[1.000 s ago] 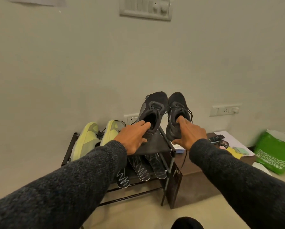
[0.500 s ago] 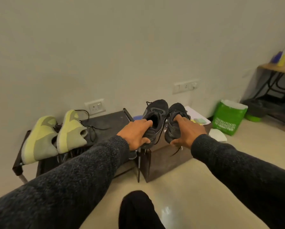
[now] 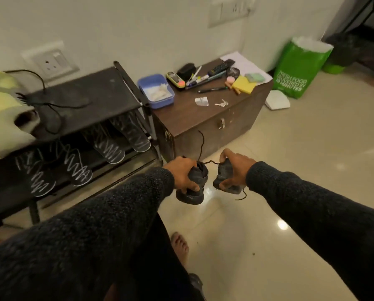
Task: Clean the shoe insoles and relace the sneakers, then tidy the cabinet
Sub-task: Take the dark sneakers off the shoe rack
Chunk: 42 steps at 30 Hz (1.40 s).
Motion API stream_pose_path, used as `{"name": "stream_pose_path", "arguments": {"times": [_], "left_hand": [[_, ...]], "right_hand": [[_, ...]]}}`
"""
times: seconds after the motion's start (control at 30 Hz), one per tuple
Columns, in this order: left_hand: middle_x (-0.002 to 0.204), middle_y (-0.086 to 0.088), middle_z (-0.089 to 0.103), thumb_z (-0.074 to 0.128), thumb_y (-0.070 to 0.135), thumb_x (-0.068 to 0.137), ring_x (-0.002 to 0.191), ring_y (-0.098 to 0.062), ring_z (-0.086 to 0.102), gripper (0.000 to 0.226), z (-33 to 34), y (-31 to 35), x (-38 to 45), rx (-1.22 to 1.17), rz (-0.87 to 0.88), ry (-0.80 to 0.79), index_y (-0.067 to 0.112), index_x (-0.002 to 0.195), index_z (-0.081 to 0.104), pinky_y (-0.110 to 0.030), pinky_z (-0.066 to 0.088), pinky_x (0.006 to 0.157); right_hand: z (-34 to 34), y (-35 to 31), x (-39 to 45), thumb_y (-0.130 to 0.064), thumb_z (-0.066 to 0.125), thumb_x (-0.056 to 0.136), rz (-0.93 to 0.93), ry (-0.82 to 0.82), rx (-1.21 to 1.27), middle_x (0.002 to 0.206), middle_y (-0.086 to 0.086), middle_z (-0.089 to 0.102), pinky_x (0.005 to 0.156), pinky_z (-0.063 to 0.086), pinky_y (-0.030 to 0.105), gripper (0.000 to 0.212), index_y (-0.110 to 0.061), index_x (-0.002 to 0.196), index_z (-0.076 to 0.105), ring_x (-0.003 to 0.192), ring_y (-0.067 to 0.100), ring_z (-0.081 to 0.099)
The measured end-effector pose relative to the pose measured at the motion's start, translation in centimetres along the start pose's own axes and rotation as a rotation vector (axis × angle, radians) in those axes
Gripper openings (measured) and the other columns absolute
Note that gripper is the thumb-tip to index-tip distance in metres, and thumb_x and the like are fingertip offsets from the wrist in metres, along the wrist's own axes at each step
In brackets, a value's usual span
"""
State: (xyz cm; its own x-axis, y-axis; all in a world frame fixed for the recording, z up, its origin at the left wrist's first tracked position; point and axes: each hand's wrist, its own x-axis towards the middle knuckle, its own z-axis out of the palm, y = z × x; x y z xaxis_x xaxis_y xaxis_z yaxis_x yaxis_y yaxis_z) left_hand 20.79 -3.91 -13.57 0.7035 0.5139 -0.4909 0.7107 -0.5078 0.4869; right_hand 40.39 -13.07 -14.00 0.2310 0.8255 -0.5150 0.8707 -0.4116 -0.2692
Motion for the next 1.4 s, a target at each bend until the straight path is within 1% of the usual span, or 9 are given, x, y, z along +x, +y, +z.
{"name": "stream_pose_path", "arguments": {"times": [0.2, 0.37, 0.5, 0.6, 0.87, 0.97, 1.1, 1.27, 1.4], "left_hand": [[0.105, -0.005, 0.068, 0.076, 0.025, 0.085, 0.068, -0.019, 0.074, 0.038, 7.5, -3.5, 6.3, -0.092, -0.134, -0.129, 0.016, 0.117, 0.058, -0.035, 0.062, 0.072], [0.113, -0.008, 0.068, 0.074, 0.024, 0.085, 0.08, -0.021, 0.074, 0.043, 12.2, -4.6, 10.0, -0.127, -0.225, -0.186, 0.011, 0.122, 0.058, -0.038, 0.061, 0.083], [0.125, -0.011, 0.062, 0.073, 0.024, 0.087, 0.109, -0.03, 0.065, 0.049, 14.3, -4.5, 12.1, -0.131, -0.283, -0.15, 0.01, 0.13, 0.056, -0.041, 0.056, 0.095], [0.138, -0.012, 0.052, 0.064, 0.021, 0.095, 0.127, -0.032, 0.052, 0.045, 15.8, -4.3, 12.8, -0.099, -0.286, -0.174, 0.01, 0.136, 0.049, -0.04, 0.047, 0.105], [0.139, -0.01, 0.05, 0.077, 0.027, 0.085, 0.124, -0.031, 0.055, 0.063, 17.4, -4.3, 13.1, -0.028, -0.299, -0.345, 0.011, 0.138, 0.045, -0.041, 0.05, 0.101], [0.136, -0.007, 0.052, 0.08, 0.035, 0.083, 0.121, -0.029, 0.056, 0.069, 17.3, -4.2, 13.0, -0.022, -0.284, -0.381, 0.011, 0.138, 0.046, -0.038, 0.049, 0.094], [0.14, -0.006, 0.049, 0.083, 0.046, 0.078, 0.126, -0.029, 0.053, 0.084, 17.7, -4.2, 12.8, 0.005, -0.254, -0.439, 0.012, 0.143, 0.042, -0.042, 0.048, 0.101], [0.14, -0.005, 0.048, 0.081, 0.04, 0.081, 0.129, -0.029, 0.05, 0.078, 17.5, -4.4, 12.9, 0.05, -0.22, -0.466, 0.014, 0.143, 0.041, -0.045, 0.044, 0.107], [0.133, -0.004, 0.056, 0.078, 0.04, 0.083, 0.118, -0.027, 0.056, 0.063, 16.6, -4.0, 12.6, 0.105, -0.165, -0.502, 0.019, 0.136, 0.051, -0.044, 0.049, 0.101]], "right_hand": [[6.8, 4.4, 5.1, -0.024, 0.078, 0.078, -0.013, -0.13, 0.022, 0.103, 0.004, 0.062, 0.083, 0.055, 0.04, 0.03, -0.024, 0.08, 0.048, 0.093, 0.027, 0.061], [10.9, 6.6, 7.8, -0.018, 0.075, 0.076, 0.002, -0.139, -0.013, 0.094, -0.003, 0.05, 0.075, 0.05, 0.031, 0.022, -0.023, 0.08, 0.054, 0.087, 0.024, 0.056], [14.8, 7.4, 8.7, -0.023, 0.069, 0.082, -0.004, -0.122, -0.052, 0.103, 0.003, 0.056, 0.081, 0.055, 0.038, 0.013, -0.022, 0.088, 0.057, 0.087, 0.028, 0.059], [17.7, 7.7, 9.1, -0.03, 0.068, 0.087, 0.062, -0.092, 0.008, 0.098, 0.003, 0.061, 0.079, 0.056, 0.035, 0.023, -0.017, 0.106, 0.062, 0.084, 0.024, 0.063], [22.6, 8.2, 8.3, -0.02, 0.069, 0.089, 0.162, -0.193, 0.048, 0.115, 0.012, 0.064, 0.091, 0.056, 0.037, 0.043, -0.008, 0.128, 0.056, 0.1, 0.029, 0.066], [23.2, 8.3, 8.2, -0.019, 0.07, 0.089, 0.201, -0.171, 0.073, 0.117, 0.011, 0.063, 0.093, 0.055, 0.038, 0.046, -0.009, 0.131, 0.055, 0.102, 0.028, 0.065], [23.4, 7.7, 8.7, -0.019, 0.069, 0.088, 0.203, -0.128, 0.11, 0.116, 0.01, 0.063, 0.091, 0.056, 0.04, 0.042, -0.011, 0.128, 0.058, 0.099, 0.027, 0.066], [23.6, 7.0, 9.4, -0.03, 0.073, 0.084, 0.302, -0.18, 0.209, 0.108, 0.009, 0.067, 0.087, 0.058, 0.04, 0.037, -0.016, 0.118, 0.062, 0.096, 0.027, 0.067], [23.5, 6.7, 9.2, -0.03, 0.072, 0.086, 0.383, -0.233, 0.203, 0.109, 0.011, 0.068, 0.087, 0.056, 0.036, 0.039, -0.012, 0.119, 0.063, 0.096, 0.026, 0.066]]}}
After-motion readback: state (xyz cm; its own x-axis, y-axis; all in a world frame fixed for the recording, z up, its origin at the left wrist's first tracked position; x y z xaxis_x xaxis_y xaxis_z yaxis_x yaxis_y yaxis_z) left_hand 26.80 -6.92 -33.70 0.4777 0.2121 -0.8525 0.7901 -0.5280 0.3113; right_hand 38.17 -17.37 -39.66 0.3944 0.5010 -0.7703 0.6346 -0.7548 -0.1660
